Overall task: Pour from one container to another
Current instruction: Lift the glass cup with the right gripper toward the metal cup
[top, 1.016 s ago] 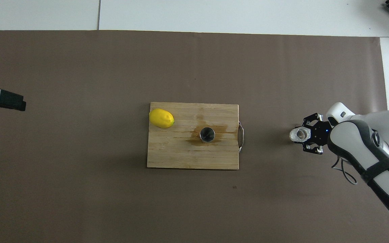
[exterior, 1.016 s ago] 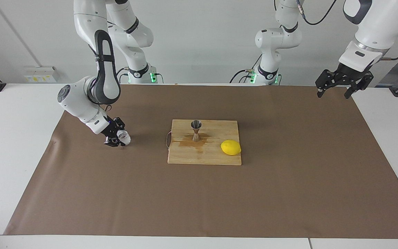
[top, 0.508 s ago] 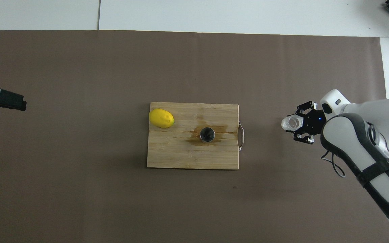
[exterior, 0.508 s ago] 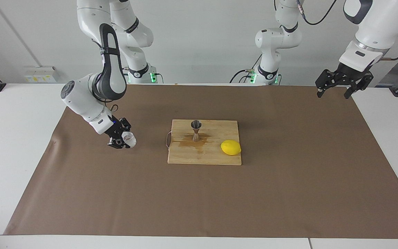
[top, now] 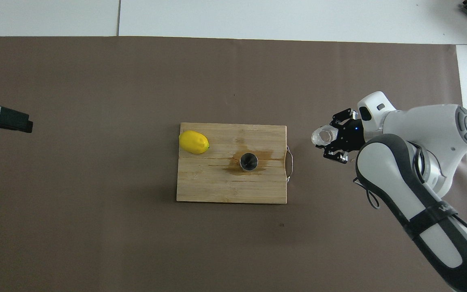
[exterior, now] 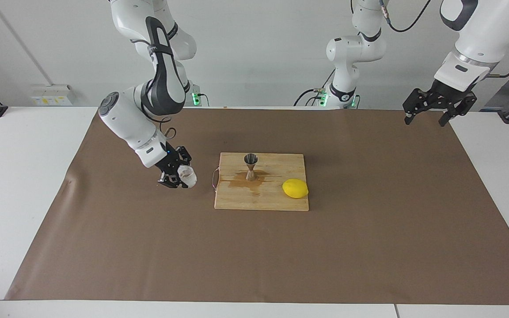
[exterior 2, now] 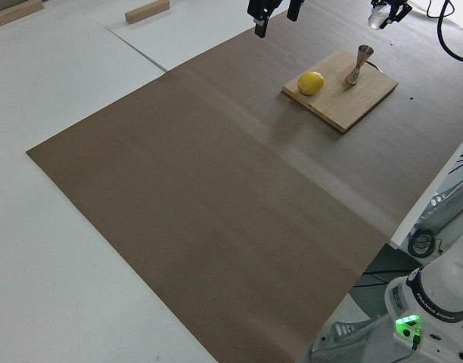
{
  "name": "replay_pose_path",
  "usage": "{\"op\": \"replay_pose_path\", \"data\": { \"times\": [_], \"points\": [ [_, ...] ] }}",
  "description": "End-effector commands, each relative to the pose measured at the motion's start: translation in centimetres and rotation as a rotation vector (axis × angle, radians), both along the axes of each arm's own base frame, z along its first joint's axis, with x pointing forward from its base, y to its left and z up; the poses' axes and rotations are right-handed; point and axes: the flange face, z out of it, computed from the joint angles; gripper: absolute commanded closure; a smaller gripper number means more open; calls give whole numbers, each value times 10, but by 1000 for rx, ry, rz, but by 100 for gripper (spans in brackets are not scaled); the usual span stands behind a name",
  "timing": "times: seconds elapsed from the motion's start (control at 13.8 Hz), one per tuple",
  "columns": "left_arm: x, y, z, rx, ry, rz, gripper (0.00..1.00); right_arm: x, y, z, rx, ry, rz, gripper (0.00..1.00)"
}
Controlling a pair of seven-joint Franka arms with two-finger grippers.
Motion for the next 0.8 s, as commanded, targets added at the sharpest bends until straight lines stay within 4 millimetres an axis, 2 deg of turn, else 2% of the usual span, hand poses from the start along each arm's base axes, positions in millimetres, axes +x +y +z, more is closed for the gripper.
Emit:
{"op": "replay_pose_path", "data": {
  "times": [0.0, 0.15, 0.44, 0.73],
  "points": [
    [1, 1, -1, -10, -12, -10, 0, 7, 34, 22, -63, 0, -43, 95],
    [1, 0, -1, -12, -12, -13, 0, 7, 66, 31, -96, 3, -58, 94],
    [2, -1, -1, -10, -17, -13, 0, 5, 114, 49, -238, -1, -58, 94],
    [2, -1, -2, -10, -15, -13, 0, 0, 144, 59, -333, -11, -35, 94]
  ]
}}
